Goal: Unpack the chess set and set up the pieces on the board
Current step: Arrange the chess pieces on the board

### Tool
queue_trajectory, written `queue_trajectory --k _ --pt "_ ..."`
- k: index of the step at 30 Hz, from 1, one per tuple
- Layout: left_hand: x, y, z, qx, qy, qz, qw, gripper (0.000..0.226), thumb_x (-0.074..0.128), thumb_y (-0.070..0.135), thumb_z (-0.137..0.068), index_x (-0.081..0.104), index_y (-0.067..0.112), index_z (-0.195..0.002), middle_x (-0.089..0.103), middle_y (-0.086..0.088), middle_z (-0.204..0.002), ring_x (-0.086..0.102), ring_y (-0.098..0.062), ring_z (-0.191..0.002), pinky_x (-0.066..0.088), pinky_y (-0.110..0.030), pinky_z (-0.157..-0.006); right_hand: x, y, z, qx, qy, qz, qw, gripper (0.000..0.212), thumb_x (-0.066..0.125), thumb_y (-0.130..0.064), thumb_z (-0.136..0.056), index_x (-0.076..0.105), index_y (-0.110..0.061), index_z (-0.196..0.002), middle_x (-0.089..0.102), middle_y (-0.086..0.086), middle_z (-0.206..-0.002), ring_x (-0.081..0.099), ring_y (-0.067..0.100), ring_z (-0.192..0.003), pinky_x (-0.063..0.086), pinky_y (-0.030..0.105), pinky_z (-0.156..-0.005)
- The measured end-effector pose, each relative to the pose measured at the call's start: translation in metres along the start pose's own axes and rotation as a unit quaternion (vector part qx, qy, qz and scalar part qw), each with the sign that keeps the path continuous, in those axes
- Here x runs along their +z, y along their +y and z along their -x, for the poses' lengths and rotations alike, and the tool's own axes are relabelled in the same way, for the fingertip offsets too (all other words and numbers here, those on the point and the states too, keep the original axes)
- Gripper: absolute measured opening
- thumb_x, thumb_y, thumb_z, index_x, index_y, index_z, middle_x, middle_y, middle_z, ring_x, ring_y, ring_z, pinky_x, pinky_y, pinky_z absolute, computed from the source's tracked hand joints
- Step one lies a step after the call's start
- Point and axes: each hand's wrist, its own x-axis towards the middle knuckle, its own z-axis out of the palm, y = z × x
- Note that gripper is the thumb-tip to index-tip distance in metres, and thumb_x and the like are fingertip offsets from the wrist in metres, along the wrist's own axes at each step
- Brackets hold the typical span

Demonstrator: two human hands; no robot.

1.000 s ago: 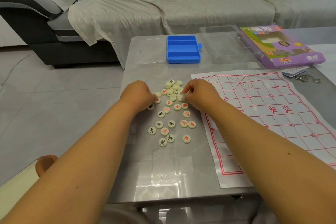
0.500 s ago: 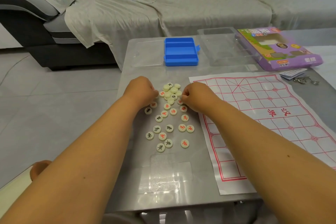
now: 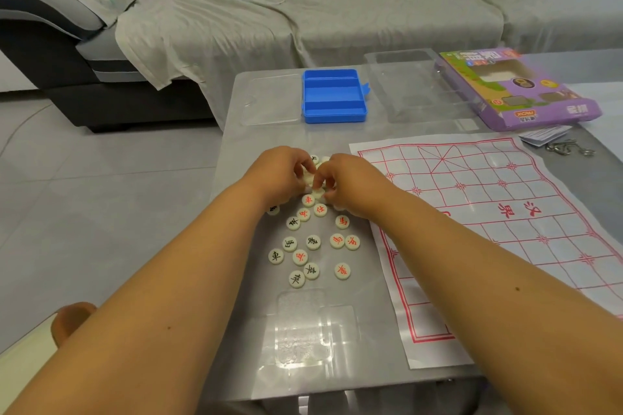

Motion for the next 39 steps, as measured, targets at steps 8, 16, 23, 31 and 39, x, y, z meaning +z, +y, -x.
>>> queue_trajectory --k 8,16,23,31,39 --pt "-0.001 -0.010 0.004 0.016 0.044 0.054 0.997 0.011 0.068 0.025 -0.086 0.071 0.022 -0.096 0.066 0.005 -0.089 0.061 -0.013 -0.081 0.048 -0.022 -0.070 0.000 0.005 0.002 0.013 -0.001 -0.053 0.999 0.019 0.059 -0.030 -0.091 0.069 -0.020 -0.104 0.060 0.000 -0.095 0.056 0.014 -0.084 0.042 0.022 -0.072" --pt "-0.013 -0.037 0.000 -0.070 0.133 0.096 0.984 0.009 0.068 0.026 -0.086 0.066 0.019 -0.091 0.063 0.002 -0.085 0.055 -0.010 -0.075 0.039 -0.018 -0.056 0.001 0.015 -0.004 0.066 0.003 -0.090 0.994 0.017 0.063 -0.034 -0.088 0.068 -0.019 -0.090 0.064 -0.001 -0.082 0.056 0.010 -0.071 0.046 0.024 -0.068" --pt "-0.008 -0.044 -0.008 -0.123 0.110 0.067 0.984 0.009 0.065 0.025 -0.088 0.067 0.017 -0.085 0.066 -0.003 -0.086 0.055 -0.015 -0.074 0.040 -0.026 -0.060 -0.009 0.021 -0.019 0.084 0.082 -0.078 0.990 0.014 0.061 -0.028 -0.089 0.064 -0.023 -0.102 0.055 -0.005 -0.087 0.052 0.013 -0.080 0.043 0.026 -0.071" --pt "-0.001 -0.016 -0.023 -0.063 0.083 0.071 0.992 0.020 0.068 0.033 -0.086 0.060 0.026 -0.103 0.058 0.003 -0.088 0.055 -0.010 -0.068 0.042 -0.022 -0.057 -0.006 0.014 -0.033 0.073 0.022 -0.047 0.996 0.032 0.068 -0.029 -0.085 0.060 -0.024 -0.115 0.062 0.002 -0.108 0.058 0.018 -0.094 0.047 0.028 -0.080" --pt "0.005 -0.003 -0.032 -0.060 0.079 0.041 0.994 0.017 0.059 0.033 -0.091 0.066 0.019 -0.098 0.065 0.000 -0.087 0.060 -0.017 -0.076 0.053 -0.033 -0.074 -0.008 0.023 -0.031 0.080 0.068 -0.074 0.992 0.025 0.054 -0.029 -0.094 0.066 -0.017 -0.112 0.065 0.003 -0.102 0.055 0.014 -0.086 0.045 0.027 -0.080"
